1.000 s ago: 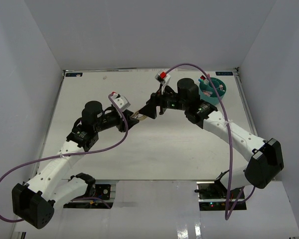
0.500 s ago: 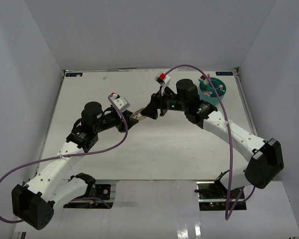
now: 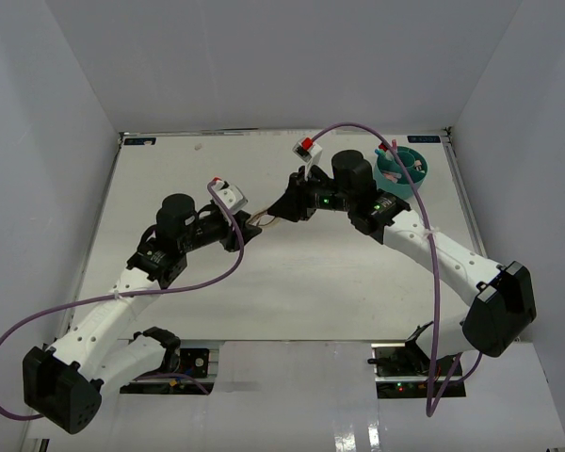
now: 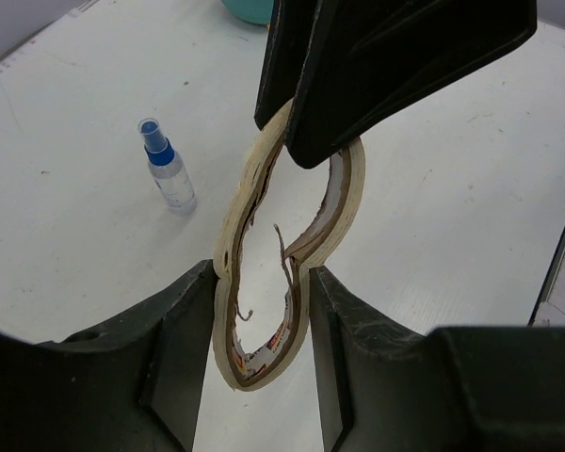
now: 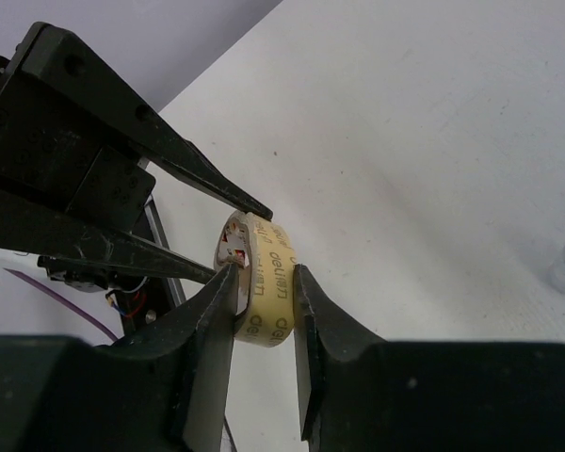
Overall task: Sort the stationery into containers
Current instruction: Place the stationery in the storage box.
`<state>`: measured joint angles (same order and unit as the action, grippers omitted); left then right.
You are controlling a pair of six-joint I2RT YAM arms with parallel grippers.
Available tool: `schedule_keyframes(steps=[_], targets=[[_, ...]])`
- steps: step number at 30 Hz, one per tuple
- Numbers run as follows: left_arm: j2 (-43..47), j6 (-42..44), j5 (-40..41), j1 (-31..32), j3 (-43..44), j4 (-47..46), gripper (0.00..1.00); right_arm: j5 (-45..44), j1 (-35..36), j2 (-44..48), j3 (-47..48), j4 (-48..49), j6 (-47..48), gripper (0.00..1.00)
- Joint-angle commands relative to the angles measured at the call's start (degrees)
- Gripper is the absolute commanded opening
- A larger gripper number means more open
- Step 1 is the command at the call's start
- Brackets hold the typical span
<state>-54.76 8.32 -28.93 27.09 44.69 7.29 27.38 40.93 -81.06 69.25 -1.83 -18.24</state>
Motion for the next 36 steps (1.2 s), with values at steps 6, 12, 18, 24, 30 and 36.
schedule_keyframes(steps=[6, 12, 18, 24, 30, 36], targets=[[0.01, -0.14, -1.04, -0.02, -0.04, -1.05, 0.59, -0.21, 0.03, 1.51, 0.36, -0.28, -0.83, 0.08], [0.53, -0.76, -0.96, -0.02, -0.3, -1.05, 0.83, -6.09, -0.93, 4.76, -1.75, -1.51, 0.04, 0.08], [0.53, -1.55, 1.06, -0.11, -0.21, -1.05, 0.94, -11.63, -5.5, 9.24, -4.04, -6.17, 1.54, 0.08], [0.45, -4.09, 6.59, -0.02, 0.22, -0.61, 0.98, -21.63, -14.9, 14.95, -5.97, -13.63, 3.38, 0.08], [-1.13, -7.26, 16.52, -0.11, 1.37, 0.88, 0.98, -34.31, -26.58, 14.44, -4.57, -18.56, 2.25, 0.08], [-4.03, -10.78, 32.43, -0.11, 2.77, 3.87, 0.98, -34.41, -36.35, 7.68, -0.01, -18.92, 0.22, 0.09]])
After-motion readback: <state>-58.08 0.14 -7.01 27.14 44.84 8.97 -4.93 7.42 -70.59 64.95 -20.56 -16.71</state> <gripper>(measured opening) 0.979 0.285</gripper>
